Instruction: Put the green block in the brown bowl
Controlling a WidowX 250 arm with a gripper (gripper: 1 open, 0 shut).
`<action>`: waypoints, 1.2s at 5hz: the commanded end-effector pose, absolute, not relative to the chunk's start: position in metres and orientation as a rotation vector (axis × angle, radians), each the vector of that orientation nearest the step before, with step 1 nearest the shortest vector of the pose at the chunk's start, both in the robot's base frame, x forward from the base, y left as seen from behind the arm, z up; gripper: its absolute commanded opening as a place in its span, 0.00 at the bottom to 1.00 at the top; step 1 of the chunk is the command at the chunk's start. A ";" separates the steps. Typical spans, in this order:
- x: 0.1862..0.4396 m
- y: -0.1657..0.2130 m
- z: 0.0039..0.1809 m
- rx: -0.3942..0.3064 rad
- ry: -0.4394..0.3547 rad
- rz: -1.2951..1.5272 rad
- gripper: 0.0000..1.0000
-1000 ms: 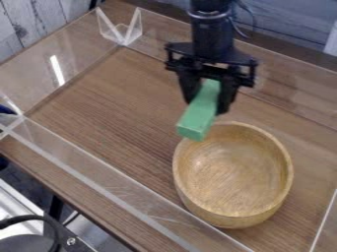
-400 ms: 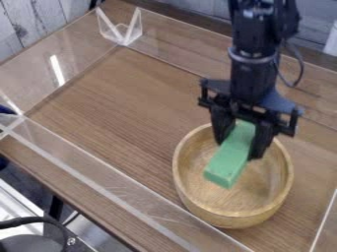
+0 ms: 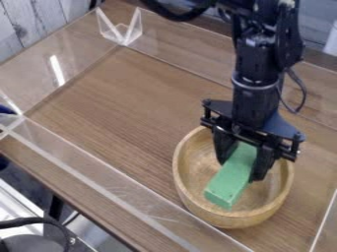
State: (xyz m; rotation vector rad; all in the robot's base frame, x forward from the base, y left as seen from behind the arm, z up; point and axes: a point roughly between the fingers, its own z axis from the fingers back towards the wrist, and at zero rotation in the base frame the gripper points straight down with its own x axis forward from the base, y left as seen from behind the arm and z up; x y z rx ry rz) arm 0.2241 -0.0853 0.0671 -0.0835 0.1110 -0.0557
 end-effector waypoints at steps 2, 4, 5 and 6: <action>0.231 -0.088 0.066 -0.090 0.094 -0.069 0.00; 0.233 -0.086 0.062 -0.091 0.106 -0.071 0.00; 0.234 -0.086 0.061 -0.094 0.109 -0.071 0.00; 0.234 -0.085 0.062 -0.097 0.111 -0.071 0.00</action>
